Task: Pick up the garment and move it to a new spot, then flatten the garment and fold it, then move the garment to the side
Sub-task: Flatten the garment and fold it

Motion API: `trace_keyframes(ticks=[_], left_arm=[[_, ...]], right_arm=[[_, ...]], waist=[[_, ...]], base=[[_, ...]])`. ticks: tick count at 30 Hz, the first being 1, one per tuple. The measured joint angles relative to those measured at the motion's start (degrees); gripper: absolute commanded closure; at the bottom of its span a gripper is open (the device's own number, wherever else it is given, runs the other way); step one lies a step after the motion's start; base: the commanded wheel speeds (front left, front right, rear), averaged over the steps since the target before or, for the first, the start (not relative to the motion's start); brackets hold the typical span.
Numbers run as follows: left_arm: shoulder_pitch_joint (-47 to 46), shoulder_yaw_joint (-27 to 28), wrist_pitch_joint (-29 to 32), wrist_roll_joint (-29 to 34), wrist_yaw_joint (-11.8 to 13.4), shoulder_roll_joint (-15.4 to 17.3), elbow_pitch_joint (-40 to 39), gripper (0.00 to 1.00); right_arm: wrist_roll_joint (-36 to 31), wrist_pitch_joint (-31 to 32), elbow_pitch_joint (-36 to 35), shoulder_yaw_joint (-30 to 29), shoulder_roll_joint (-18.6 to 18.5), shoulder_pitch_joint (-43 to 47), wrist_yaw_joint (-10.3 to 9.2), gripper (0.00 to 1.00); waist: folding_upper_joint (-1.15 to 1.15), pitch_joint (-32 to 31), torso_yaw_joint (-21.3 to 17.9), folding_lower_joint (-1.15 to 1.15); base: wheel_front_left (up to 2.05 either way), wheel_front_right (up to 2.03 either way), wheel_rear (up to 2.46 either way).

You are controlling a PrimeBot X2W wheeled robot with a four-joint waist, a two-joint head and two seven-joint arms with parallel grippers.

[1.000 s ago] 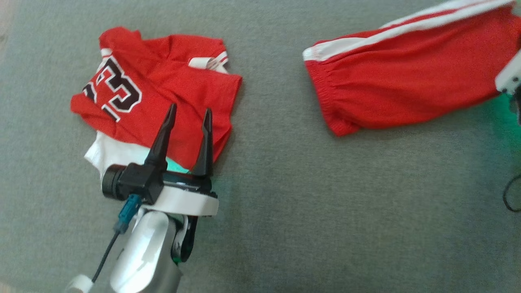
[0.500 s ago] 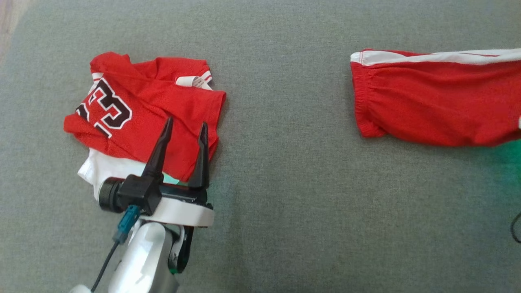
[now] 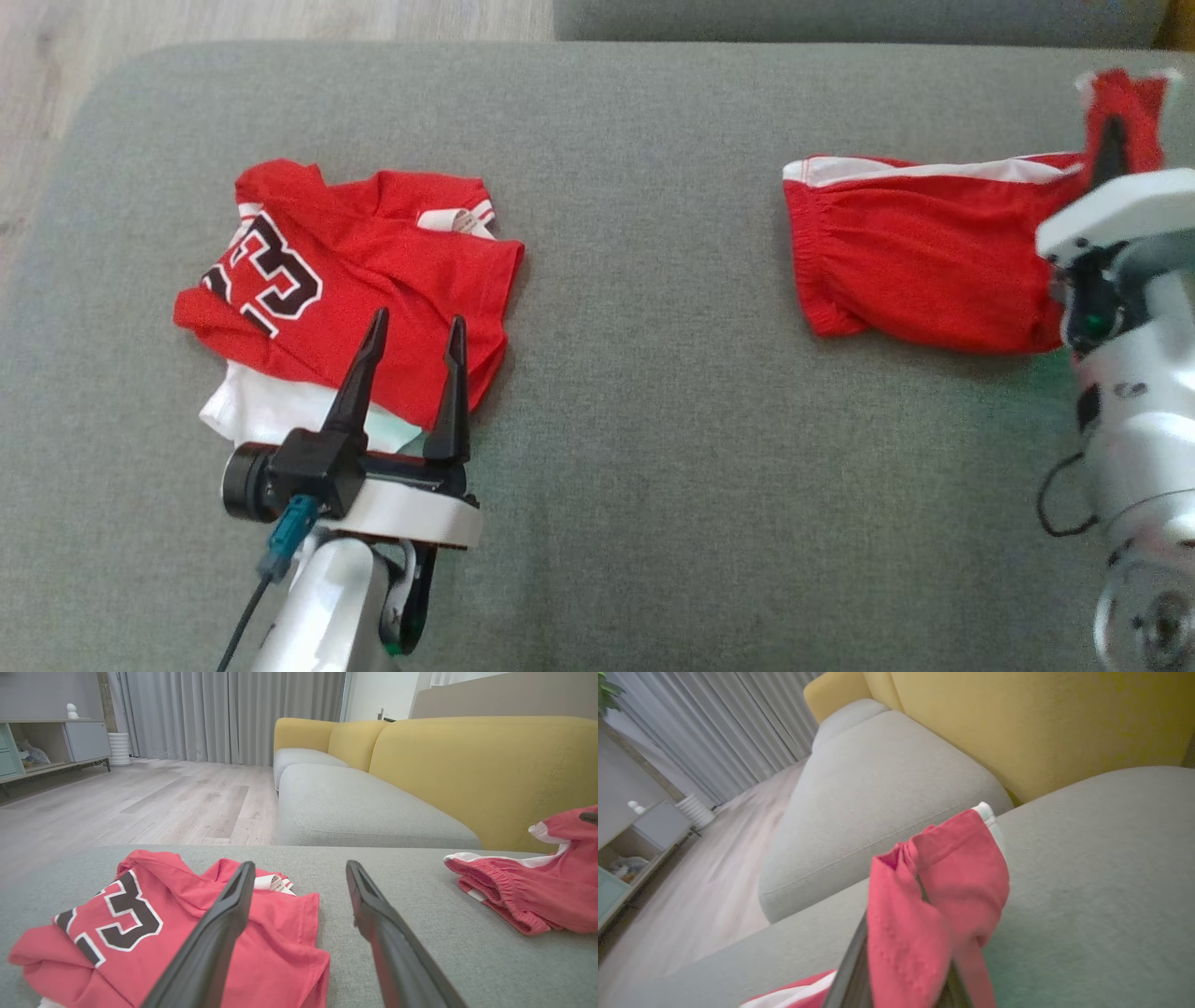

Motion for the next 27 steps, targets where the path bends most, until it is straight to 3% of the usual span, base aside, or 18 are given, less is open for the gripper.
trace_keyframes(ticks=[7,12,27], left_arm=[[0.14,-0.1,0.0,-0.01,-0.02,0.0,0.03,0.0],[1.07,-0.46,0.01,-0.02,0.01,0.01,0.3,0.0],[1.67,-0.85,0.01,-0.36,0.09,0.02,0.6,0.0]], right_arm=[[13.62,2.44,-10.61,12.28,1.79,5.42,0.0,1.0],[19.63,3.21,-15.13,19.8,1.93,8.16,0.0,1.0],[25.83,4.57,-15.73,38.6,-0.26,12.06,0.0,1.0]], waist=[[0.0,-1.1,1.07,0.0],[0.0,-1.2,2.65,0.0],[0.0,-1.87,6.91,0.01]], base=[[0.0,0.0,0.0],[0.0,0.0,0.0],[0.0,0.0,0.0]])
